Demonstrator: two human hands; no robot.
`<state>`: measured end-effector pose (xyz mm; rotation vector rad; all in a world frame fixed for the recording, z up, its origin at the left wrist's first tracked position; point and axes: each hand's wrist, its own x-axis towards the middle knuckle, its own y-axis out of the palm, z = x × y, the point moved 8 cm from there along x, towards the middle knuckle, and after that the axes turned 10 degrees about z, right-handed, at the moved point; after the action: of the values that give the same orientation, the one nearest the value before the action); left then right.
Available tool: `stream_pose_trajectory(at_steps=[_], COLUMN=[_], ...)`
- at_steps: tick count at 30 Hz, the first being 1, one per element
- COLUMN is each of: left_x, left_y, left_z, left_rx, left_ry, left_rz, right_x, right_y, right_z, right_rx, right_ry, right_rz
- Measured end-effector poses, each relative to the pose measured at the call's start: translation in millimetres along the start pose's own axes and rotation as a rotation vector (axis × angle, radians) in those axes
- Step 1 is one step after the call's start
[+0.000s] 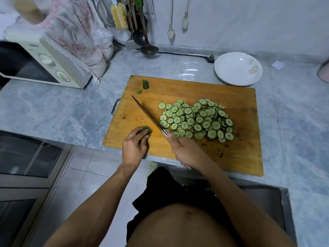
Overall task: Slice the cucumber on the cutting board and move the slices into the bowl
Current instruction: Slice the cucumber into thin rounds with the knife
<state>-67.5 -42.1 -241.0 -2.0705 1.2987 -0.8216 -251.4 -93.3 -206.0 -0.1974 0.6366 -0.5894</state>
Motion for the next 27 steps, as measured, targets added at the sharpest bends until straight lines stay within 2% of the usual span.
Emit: stream_pose_trajectory(at_steps=[10,27], left_x=[0.8,1.5], left_y=[4.7,8.4], left_z=[4.6,6.0], left_rx=[0.054,0.066], left_ry=[-0.025,-0.021], left_rz=[0.065,0.101], right_x=[-21.2,-18.1], right_y=[16.0,23.3], right_z=[13.0,19.3], right_rx=[-0.075,-0.102], right_ry=[-0.057,-0.01], right_rz=[-0.005,0.049])
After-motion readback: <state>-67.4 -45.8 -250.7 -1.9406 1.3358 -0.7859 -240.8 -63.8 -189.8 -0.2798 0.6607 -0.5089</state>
